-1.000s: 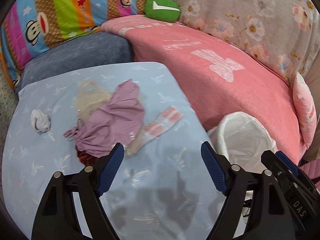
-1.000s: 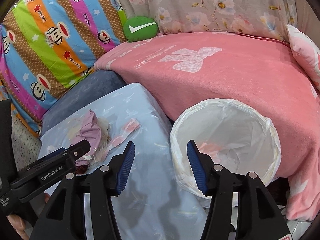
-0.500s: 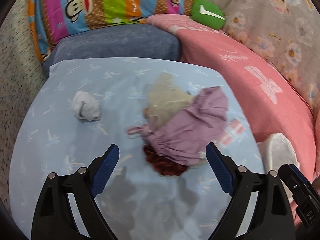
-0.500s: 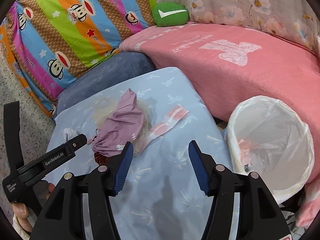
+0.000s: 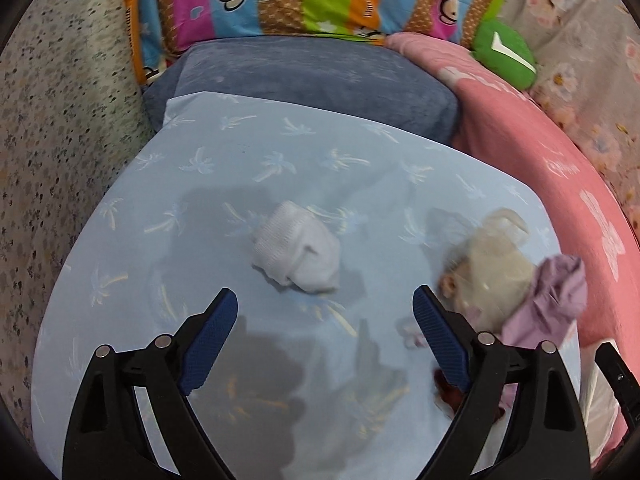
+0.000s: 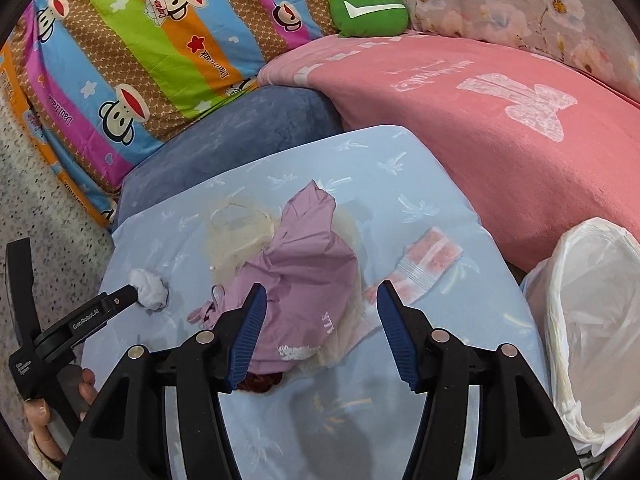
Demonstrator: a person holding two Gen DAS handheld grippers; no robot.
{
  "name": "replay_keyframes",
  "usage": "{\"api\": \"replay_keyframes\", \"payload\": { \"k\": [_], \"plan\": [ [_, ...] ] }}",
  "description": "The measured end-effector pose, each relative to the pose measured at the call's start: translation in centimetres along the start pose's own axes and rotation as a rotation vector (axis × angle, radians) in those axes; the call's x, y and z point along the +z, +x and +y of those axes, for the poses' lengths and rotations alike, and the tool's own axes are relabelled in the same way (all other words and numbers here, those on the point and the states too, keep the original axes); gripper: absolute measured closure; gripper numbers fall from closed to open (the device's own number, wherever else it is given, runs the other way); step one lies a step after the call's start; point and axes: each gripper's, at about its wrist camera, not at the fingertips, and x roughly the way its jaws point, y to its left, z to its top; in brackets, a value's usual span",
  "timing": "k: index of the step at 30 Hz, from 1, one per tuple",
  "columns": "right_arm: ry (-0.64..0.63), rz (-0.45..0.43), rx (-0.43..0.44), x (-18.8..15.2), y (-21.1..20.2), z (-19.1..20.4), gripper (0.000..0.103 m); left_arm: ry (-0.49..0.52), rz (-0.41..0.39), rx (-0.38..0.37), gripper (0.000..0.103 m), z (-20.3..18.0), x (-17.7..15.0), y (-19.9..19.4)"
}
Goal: Collect trash
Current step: 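Grasp the grey sock with the left gripper while the right gripper grasps the purple cloth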
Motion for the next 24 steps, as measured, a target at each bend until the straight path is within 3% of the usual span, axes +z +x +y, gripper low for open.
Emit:
{"api": "replay_keyframes", "payload": {
  "k": [13,14,15,17,19,24],
  "plan": [
    [0.029,0.04,-0.01,2.0,5.9,0.6,0.047,-0.069,0.055,0.01,0.018,1.8,2.4,4.3],
    [0.024,0.046,-0.009,1.8,6.1,0.7,0.049,-0.071,0.058,0.005,0.023,1.8,2.3,4.5],
    [0.018,0.05,-0.007,1.7,6.3,0.9,0.057,-0.07,0.06,-0.002,0.028,1.8,2.3,4.6],
    [0.003,0.064,-0.003,1.3,6.6,1.2,0.073,-0.055,0.079,-0.02,0.05,1.5,2.0,4.8],
    [-0.005,0.077,0.003,0.9,6.6,1.4,0.091,-0.048,0.08,-0.023,0.059,1.4,1.9,4.8],
    [-0.026,0.066,0.018,-0.1,5.2,1.9,0.1,-0.023,0.071,-0.047,0.071,0.4,1.1,3.7]
  ]
}}
